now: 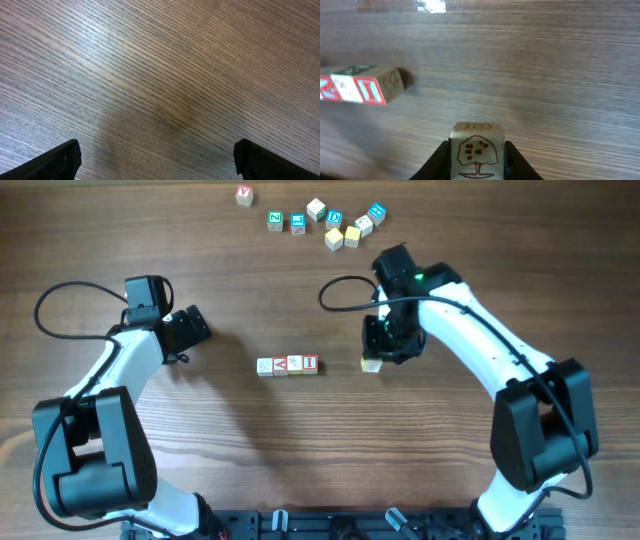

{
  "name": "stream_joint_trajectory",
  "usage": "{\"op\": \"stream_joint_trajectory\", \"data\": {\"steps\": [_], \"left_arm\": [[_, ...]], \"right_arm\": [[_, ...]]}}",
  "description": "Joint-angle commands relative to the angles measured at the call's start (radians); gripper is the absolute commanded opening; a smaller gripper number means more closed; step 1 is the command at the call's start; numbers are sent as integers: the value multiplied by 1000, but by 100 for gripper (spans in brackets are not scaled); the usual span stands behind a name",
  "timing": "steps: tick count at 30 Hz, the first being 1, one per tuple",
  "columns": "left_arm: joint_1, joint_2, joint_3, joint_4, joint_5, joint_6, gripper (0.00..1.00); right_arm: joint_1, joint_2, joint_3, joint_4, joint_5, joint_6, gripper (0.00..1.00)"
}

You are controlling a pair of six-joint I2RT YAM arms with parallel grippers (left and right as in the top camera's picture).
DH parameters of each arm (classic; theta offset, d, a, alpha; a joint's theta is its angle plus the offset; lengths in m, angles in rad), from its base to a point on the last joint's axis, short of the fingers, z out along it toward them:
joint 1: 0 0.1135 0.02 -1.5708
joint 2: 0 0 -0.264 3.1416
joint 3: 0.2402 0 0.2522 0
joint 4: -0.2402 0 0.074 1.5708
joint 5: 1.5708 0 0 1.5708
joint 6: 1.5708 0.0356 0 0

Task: Form a horizontal line
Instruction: 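Carry the tree block right of the row and set it down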

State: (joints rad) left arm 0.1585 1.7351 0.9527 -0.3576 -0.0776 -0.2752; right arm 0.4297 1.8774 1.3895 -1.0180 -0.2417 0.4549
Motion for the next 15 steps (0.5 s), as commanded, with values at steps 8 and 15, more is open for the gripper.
{"op": "stream_joint_trajectory", "data": {"steps": [8,15], "left_arm": [[3,0,3,2,5,-2,100],[3,0,3,2,5,-2,100]], "right_arm": [[107,4,-132,248,66,96,5],[114,4,-135,268,66,96,15]]}}
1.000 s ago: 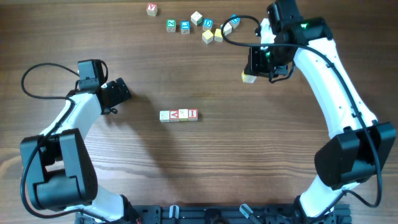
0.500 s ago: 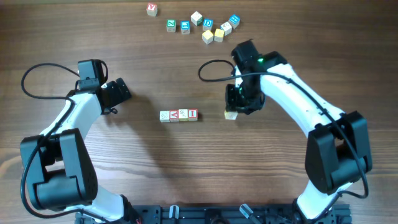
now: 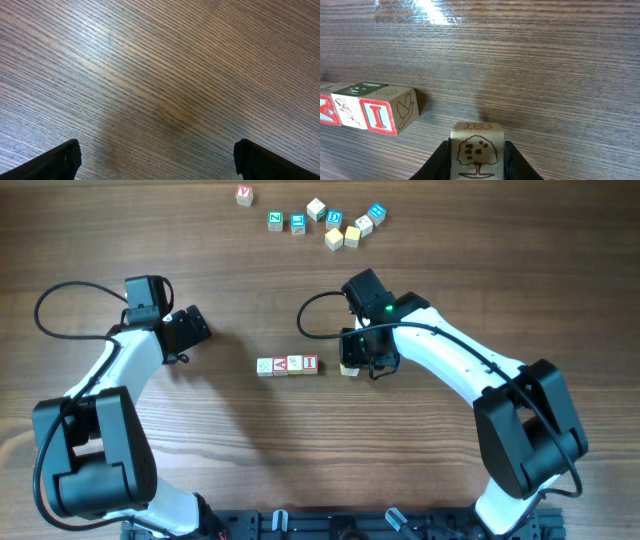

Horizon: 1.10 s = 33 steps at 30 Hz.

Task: Form a horizontal line
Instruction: 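Carry the tree block right of the row and set it down, then open and raise right gripper away from the tree block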

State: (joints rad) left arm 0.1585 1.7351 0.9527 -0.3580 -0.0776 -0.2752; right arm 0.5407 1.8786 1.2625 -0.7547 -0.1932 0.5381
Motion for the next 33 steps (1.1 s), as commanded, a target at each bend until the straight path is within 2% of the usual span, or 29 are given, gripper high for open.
{"op": "stream_joint_trajectory", "data": {"steps": [1,2,4,5,10,12,16,22,33], "left_arm": [[3,0,3,3,5,-2,100],[3,0,3,3,5,-2,100],[3,0,3,3,5,-2,100],[3,0,3,3,5,-2,100],[3,0,3,3,5,-2,100],[3,0,3,3,5,-2,100],[3,0,3,3,5,-2,100],[3,0,3,3,5,-2,100],[3,0,3,3,5,-2,100]], "right_arm": [[3,3,-8,6,17,13,17],[3,3,-8,6,17,13,20],[3,3,-8,6,17,13,33],[3,3,-8,6,17,13,43],[3,3,-8,7,18,13,54],[3,3,-8,8,23,13,62],[3,3,-8,11,72,15,68],[2,3,-8,38,146,15,83],[-57,3,-8,64,187,46,88]]}}
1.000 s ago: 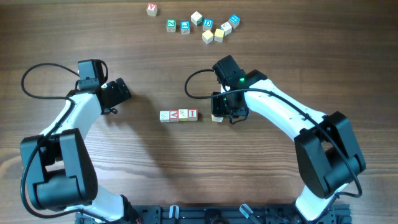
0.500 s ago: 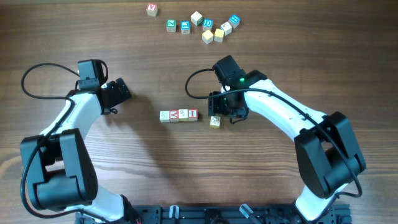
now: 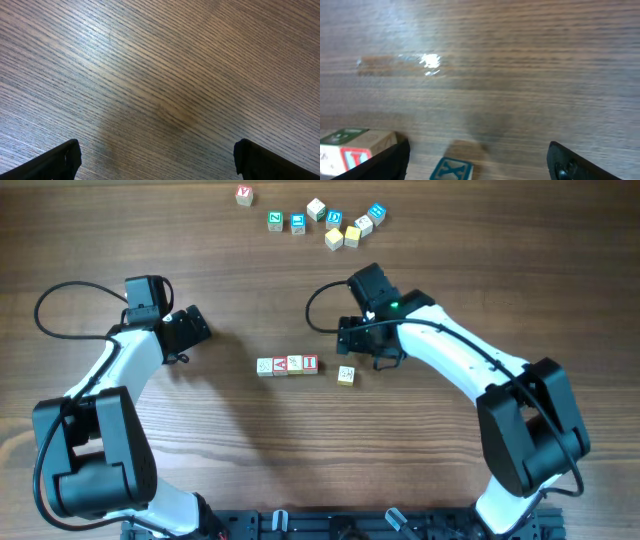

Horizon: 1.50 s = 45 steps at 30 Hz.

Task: Form a horizontal line
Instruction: 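Open and raise right gripper away from the tree block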

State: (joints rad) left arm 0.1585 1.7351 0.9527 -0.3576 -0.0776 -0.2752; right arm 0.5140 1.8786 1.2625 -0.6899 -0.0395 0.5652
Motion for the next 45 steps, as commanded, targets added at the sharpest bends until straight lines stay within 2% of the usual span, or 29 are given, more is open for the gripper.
{"op": "stream_joint_trajectory", "data": {"steps": [1,18,45], "left_arm": [[3,0,3,2,5,-2,100],[3,0,3,2,5,-2,100],[3,0,3,2,5,-2,100]], "right_arm": [[-47,3,-8,-5,33,20,88],[-227,3,-8,-183,33,37,92],[-232,3,-8,-205,-1,10,92]]}}
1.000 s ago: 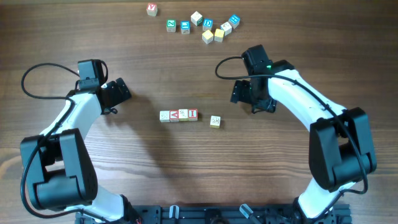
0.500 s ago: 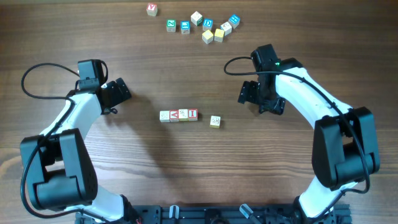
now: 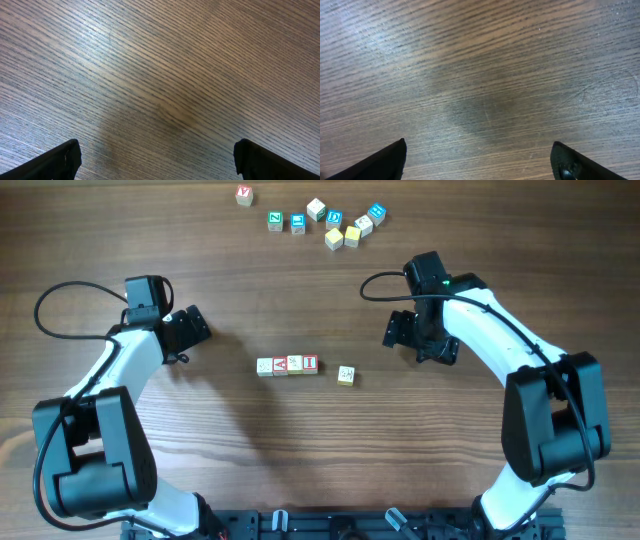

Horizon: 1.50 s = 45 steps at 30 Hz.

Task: Form a horizontal line
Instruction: 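Open and raise right gripper away from the tree block, then lower right gripper and grasp the tree block again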

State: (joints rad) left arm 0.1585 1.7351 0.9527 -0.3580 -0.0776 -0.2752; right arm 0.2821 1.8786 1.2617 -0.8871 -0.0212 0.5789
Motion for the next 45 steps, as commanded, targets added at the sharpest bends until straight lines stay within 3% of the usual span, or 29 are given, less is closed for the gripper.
{"op": "stream_joint_trajectory", "data": {"steps": [1,3,7,15,18,31,45], "left_arm": [[3,0,3,3,5,-2,100],[3,0,3,3,5,-2,100],[3,0,3,3,5,-2,100],[3,0,3,3,5,-2,100],[3,0,3,3,5,-2,100],[3,0,3,3,5,-2,100],[3,0,3,3,5,-2,100]], "right_arm": [[0,3,-7,-12,-43,-3,92],[0,3,-7,-14,-86,-4,100],[0,3,-7,-16,-137,-4,100],[13,3,-7,-89,-198,-3,18],[55,3,-7,-90,-206,1,4],[304,3,-7,-53,-197,136,4],[360,68,-8,-5,-160,164,4]]}}
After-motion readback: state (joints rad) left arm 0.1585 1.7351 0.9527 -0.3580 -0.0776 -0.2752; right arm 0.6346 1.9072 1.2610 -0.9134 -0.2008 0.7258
